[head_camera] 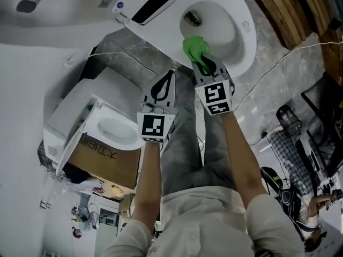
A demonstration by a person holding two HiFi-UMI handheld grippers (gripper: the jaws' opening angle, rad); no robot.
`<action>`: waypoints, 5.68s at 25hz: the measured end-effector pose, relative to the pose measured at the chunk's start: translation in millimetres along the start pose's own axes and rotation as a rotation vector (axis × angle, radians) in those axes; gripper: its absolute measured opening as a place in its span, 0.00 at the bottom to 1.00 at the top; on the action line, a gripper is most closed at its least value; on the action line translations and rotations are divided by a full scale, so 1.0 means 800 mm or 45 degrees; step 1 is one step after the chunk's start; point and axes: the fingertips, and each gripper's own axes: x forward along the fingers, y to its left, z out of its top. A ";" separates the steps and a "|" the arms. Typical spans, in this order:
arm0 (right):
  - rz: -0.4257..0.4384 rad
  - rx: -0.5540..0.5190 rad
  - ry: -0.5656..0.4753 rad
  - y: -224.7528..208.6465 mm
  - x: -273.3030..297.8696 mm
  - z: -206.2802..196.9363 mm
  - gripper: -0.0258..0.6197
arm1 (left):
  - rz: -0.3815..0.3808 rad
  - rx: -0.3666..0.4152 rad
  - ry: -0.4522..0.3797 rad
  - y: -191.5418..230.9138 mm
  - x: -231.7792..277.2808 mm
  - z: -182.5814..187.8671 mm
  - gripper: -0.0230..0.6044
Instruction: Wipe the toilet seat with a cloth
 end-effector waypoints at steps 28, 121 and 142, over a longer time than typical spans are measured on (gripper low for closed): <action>0.023 0.002 0.165 0.044 0.098 -0.039 0.12 | 0.001 -0.033 0.024 0.041 -0.009 -0.036 0.06; -0.397 0.472 0.143 -0.217 -0.094 -0.208 0.12 | -0.335 0.207 0.336 -0.213 0.165 -0.043 0.06; -0.414 0.361 0.168 -0.270 -0.062 -0.159 0.12 | -0.325 0.176 0.283 -0.187 0.198 0.000 0.06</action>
